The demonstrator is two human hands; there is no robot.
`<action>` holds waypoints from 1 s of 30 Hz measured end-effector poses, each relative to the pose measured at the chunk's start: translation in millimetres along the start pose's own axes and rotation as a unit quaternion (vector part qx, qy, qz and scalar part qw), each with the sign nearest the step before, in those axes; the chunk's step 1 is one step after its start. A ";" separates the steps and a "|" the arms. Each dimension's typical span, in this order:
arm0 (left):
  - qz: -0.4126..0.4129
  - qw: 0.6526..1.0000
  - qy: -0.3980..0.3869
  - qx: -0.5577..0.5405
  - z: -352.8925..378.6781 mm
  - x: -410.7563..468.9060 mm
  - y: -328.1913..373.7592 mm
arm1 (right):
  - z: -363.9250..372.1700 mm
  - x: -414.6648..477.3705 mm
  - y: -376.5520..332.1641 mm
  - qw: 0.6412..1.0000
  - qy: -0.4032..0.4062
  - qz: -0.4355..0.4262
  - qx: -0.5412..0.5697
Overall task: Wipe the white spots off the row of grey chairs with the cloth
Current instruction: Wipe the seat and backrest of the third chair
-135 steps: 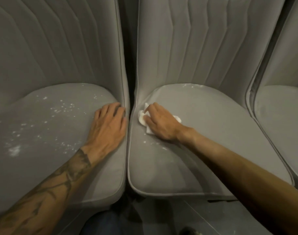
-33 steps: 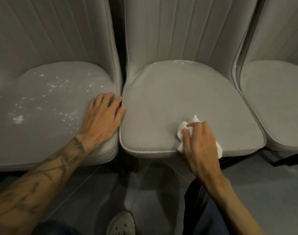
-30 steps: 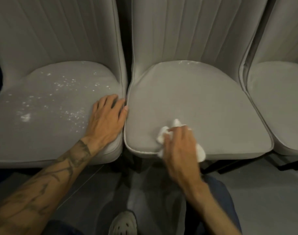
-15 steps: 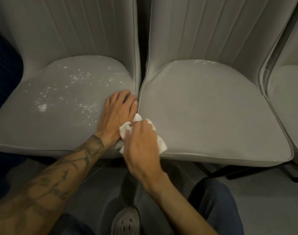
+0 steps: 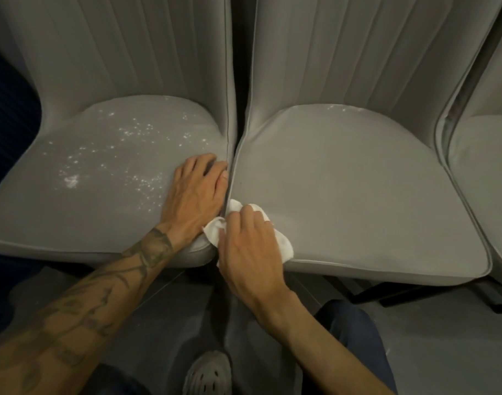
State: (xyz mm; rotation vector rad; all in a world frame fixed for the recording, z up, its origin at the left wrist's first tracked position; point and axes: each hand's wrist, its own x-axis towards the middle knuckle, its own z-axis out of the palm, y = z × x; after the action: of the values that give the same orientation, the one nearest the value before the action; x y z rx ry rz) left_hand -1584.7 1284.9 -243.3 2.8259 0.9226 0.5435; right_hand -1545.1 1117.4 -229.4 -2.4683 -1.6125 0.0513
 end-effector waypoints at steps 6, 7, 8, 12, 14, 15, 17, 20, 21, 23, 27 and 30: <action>0.008 1.000 0.004 0.015 0.0 -1.5 -0.8 | 4.0 -48.8 50.7 0.997 0.069 0.001 -0.018; 0.008 1.000 0.005 0.018 -0.2 -1.6 -0.9 | 4.8 -58.2 61.8 0.996 0.075 0.007 -0.041; 0.008 1.000 0.004 0.022 -0.3 -1.6 -0.7 | 5.2 -62.6 66.3 0.994 0.082 0.012 -0.065; -0.003 1.000 -0.006 0.019 -0.5 -1.8 2.9 | 7.3 -29.9 16.5 0.999 0.041 -0.007 -0.035; -0.012 1.000 -0.019 0.009 0.5 -2.3 3.9 | 8.8 -12.4 -6.6 1.000 0.000 -0.014 0.018; -0.013 1.000 -0.023 0.006 1.1 -2.2 3.6 | 9.7 -9.3 -8.7 0.999 0.000 -0.009 0.031; -0.008 1.000 -0.013 0.008 1.8 -2.3 2.3 | 8.0 -15.2 3.7 0.999 0.016 -0.001 0.043; 0.001 1.000 0.002 0.014 4.2 -2.6 2.0 | 3.9 -34.9 31.4 0.996 0.079 0.012 0.048; 0.004 1.000 0.007 0.015 4.6 -2.4 1.1 | 4.0 -41.2 42.4 0.994 0.101 0.020 0.036; 0.007 1.000 0.010 0.016 4.8 -1.6 -0.9 | 3.9 -55.3 69.7 0.992 0.125 0.034 -0.007; 0.006 1.000 0.004 0.012 3.2 -1.5 0.1 | -3.2 -70.8 84.9 0.988 0.120 0.030 -0.091; 0.001 1.000 0.003 0.015 1.5 -1.9 3.1 | -2.2 -39.5 37.7 0.998 0.032 0.055 -0.005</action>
State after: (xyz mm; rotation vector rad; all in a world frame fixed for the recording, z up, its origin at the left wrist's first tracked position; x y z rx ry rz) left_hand -1583.9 1281.2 -244.7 2.8541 0.9368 0.5428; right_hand -1526.7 1066.5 -237.0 -2.5386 -1.4543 -0.0197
